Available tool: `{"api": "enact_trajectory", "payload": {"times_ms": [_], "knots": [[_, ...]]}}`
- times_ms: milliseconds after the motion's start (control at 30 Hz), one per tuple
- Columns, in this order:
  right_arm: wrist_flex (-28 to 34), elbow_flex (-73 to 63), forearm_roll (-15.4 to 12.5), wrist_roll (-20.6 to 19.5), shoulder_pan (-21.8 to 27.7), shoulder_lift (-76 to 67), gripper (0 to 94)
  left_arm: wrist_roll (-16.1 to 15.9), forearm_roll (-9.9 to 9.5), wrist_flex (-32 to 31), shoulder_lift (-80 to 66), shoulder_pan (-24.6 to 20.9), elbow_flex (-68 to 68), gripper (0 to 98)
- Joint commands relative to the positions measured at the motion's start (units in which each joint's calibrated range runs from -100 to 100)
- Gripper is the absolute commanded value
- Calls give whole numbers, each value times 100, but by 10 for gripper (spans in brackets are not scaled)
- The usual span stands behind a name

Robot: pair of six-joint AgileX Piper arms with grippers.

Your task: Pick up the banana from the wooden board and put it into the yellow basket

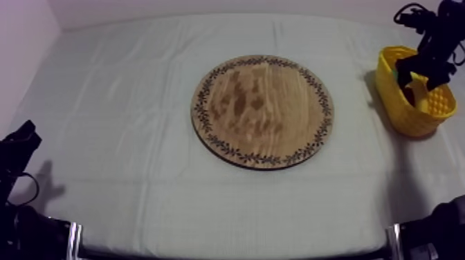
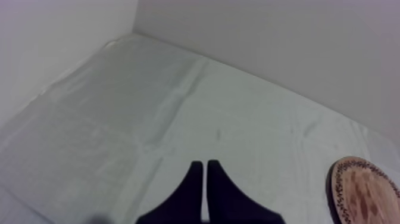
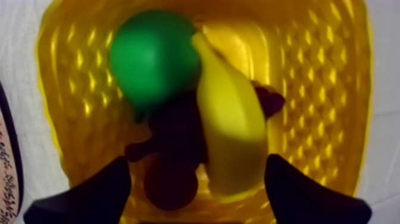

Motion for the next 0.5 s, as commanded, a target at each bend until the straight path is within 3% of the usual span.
{"api": "enact_trajectory", "payload": {"times_ms": [0,200,467], "knots": [[-6,7,-21,-16,3,-75,793,0,-1,-1,2,-2,3,1],[-127,17,-9,-111,55,-437,816,0,-1,-1,2,-2,3,1],[-585,303,-102,-36,223,-1238,747,0,-1,-1,2,-2,3,1]]}}
